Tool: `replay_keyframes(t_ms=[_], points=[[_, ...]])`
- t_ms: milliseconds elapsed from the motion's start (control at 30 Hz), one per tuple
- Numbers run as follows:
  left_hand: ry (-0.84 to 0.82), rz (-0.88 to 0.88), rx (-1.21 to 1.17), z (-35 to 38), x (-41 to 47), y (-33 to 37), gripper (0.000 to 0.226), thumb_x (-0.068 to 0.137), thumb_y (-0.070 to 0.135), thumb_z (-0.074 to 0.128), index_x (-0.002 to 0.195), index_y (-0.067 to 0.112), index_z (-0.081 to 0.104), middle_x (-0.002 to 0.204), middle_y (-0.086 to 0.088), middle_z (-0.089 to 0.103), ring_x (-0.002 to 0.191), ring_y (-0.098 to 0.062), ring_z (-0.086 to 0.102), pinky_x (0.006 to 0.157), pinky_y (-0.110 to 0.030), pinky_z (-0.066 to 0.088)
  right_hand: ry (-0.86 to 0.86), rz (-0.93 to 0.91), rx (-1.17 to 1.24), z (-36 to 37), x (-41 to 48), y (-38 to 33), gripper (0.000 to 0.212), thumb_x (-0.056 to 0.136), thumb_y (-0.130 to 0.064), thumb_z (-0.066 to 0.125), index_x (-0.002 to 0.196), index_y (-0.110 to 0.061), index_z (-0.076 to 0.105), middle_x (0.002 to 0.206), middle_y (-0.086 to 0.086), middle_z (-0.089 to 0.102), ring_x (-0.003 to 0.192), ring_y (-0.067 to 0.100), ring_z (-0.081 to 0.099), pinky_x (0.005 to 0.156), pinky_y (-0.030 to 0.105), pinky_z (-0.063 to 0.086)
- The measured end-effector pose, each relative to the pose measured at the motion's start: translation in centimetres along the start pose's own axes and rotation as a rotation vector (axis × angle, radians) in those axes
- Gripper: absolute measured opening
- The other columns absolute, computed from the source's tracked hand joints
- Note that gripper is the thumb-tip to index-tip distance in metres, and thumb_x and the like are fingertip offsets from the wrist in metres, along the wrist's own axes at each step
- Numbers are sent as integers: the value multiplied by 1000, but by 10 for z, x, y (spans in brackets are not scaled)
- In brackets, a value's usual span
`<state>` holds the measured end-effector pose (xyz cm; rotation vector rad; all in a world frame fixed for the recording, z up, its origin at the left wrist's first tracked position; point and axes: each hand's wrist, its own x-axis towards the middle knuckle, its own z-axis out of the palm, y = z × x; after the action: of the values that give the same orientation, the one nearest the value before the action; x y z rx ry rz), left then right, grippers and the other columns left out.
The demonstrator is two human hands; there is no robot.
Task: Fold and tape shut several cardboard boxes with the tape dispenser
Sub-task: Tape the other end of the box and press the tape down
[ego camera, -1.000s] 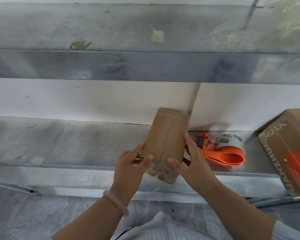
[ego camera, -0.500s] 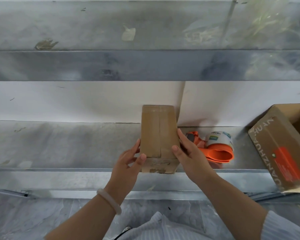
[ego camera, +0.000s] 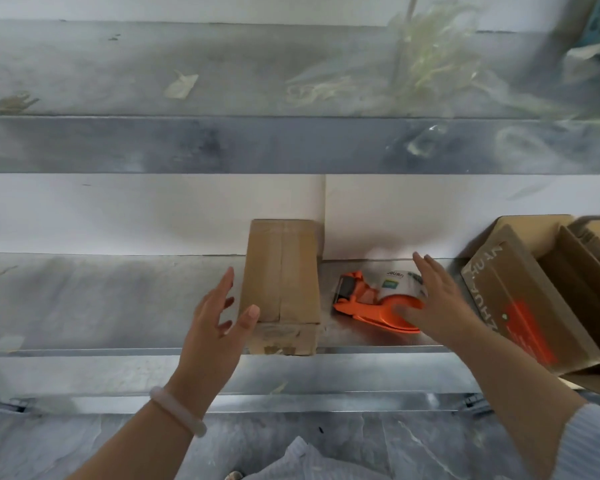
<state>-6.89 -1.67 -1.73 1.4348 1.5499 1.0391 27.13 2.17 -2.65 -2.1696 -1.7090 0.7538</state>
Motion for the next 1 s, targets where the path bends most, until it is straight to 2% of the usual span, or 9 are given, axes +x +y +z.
replay_keyframes(t_ms=[167, 400, 500, 600, 733, 800, 867, 933, 1000], points=[[-16, -29, 112, 10, -1, 3, 56, 93, 26, 59, 144, 33, 38, 130, 10, 47, 115, -10, 50, 74, -5, 43, -83, -85, 32, 3, 13, 18, 105, 70, -29, 86, 153, -24, 22, 151, 4, 35, 135, 23, 39, 113, 41, 35], [138, 19, 160, 14, -6, 7, 50, 92, 37, 53, 141, 35, 42, 137, 6, 45, 122, -14, 47, 99, -34, 46, -234, -155, 30, -8, 7, 28, 104, 57, -53, 87, 146, -36, 35, 136, -11, 48, 118, 13, 52, 101, 41, 49], [256, 190, 271, 17, -6, 17, 47, 96, 45, 50, 139, 26, 48, 136, 7, 45, 124, -11, 41, 104, -31, 38, -159, -158, 77, -5, -3, 26, 80, 66, -36, 88, 134, -32, 46, 117, -13, 58, 101, 6, 58, 85, 25, 53], [290, 398, 332, 27, -9, 37, 47, 93, 42, 48, 134, 21, 54, 133, 9, 46, 124, -11, 41, 103, -14, 29, -96, -174, 131, 0, -16, 23, 72, 68, -37, 87, 129, -30, 49, 106, -17, 58, 93, 2, 60, 77, 20, 52], [110, 590, 247, 48, -26, 65, 33, 93, 34, 50, 125, 31, 59, 119, 27, 54, 111, -2, 55, 94, -15, 44, 12, -187, 206, 4, -38, 25, 69, 68, -41, 87, 127, -31, 51, 102, -20, 58, 90, -1, 60, 75, 18, 53], [-126, 402, 114, 65, -35, 77, 21, 95, 38, 53, 114, 42, 60, 103, 23, 66, 97, 0, 63, 85, -18, 52, 97, -212, 203, 5, -52, 26, 68, 68, -45, 85, 126, -35, 51, 107, -18, 60, 91, 0, 60, 74, 16, 52], [-373, 4, -69, 88, -42, 92, 17, 92, 41, 56, 108, 47, 57, 97, 16, 70, 94, -4, 66, 87, -30, 56, 261, -330, 112, 6, -63, 27, 70, 67, -42, 86, 127, -32, 53, 108, -14, 63, 91, 4, 62, 72, 15, 50], [-494, -325, -238, 110, -43, 101, 8, 95, 34, 56, 101, 40, 58, 96, 11, 70, 96, -8, 67, 92, -35, 55, 458, -495, 12, 8, -71, 26, 73, 61, -35, 91, 124, -26, 55, 104, -6, 68, 88, 14, 67, 69, 23, 55], [-528, -405, -378, 126, -38, 106, 15, 97, 35, 54, 108, 28, 63, 103, 3, 73, 102, -13, 68, 97, -36, 52, 630, -641, -54, 9, -76, 23, 73, 57, -32, 94, 119, -21, 57, 100, -1, 70, 87, 19, 69, 69, 28, 58]])
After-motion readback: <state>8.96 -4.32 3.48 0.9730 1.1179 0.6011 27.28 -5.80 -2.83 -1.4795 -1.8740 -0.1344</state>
